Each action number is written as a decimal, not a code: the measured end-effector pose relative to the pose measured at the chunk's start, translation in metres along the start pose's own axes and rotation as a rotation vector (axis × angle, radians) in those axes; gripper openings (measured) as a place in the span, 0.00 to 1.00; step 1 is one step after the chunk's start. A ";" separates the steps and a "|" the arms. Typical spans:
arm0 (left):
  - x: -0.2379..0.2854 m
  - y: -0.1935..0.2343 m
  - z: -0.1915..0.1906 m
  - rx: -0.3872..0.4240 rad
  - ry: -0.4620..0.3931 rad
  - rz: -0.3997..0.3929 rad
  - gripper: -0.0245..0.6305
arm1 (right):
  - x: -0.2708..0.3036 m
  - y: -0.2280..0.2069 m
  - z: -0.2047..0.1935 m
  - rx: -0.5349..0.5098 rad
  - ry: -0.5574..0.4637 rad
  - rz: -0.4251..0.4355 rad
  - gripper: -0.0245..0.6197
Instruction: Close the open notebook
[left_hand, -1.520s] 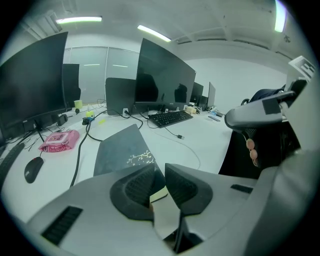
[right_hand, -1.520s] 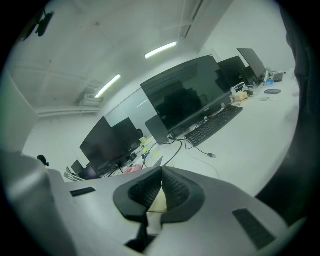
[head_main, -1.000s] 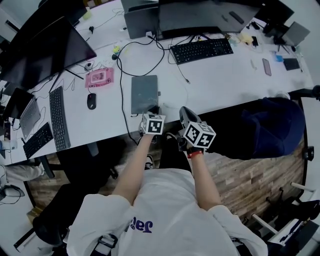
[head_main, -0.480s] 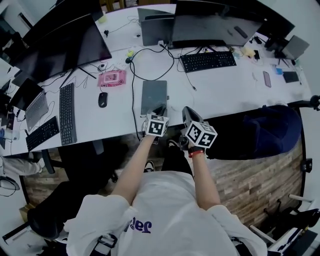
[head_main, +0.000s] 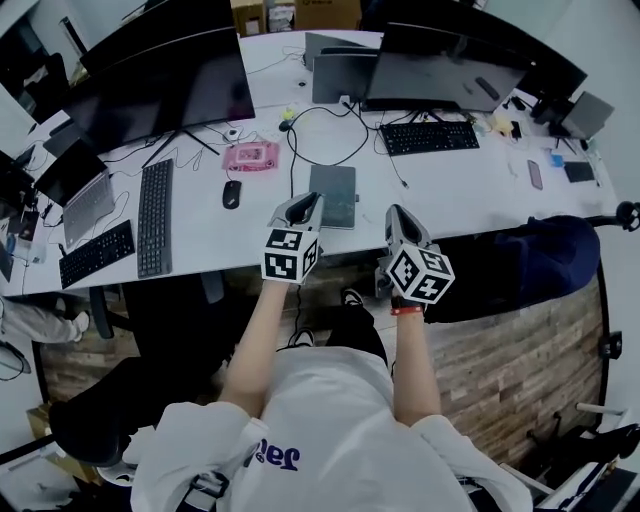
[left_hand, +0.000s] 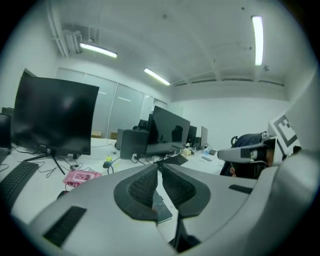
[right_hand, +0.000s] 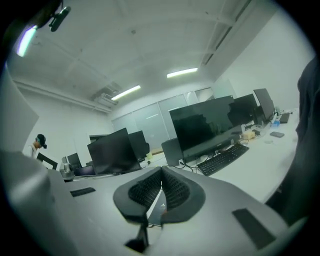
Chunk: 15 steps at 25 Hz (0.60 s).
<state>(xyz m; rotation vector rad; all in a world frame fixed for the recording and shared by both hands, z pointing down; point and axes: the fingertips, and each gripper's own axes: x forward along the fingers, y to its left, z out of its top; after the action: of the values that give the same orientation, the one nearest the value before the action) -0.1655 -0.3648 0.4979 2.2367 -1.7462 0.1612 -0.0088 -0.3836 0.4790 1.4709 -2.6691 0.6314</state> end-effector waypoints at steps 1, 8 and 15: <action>-0.011 0.003 0.008 -0.005 -0.027 0.003 0.10 | -0.005 0.005 0.002 -0.003 -0.015 -0.001 0.06; -0.076 0.020 0.030 0.036 -0.106 0.072 0.09 | -0.025 0.039 0.004 -0.049 -0.057 0.008 0.06; -0.094 0.013 0.047 0.077 -0.170 0.092 0.07 | -0.040 0.062 0.012 -0.119 -0.092 0.026 0.06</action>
<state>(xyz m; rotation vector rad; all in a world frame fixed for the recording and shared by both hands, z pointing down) -0.2060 -0.2943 0.4297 2.2838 -1.9641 0.0594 -0.0353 -0.3259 0.4389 1.4714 -2.7441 0.4083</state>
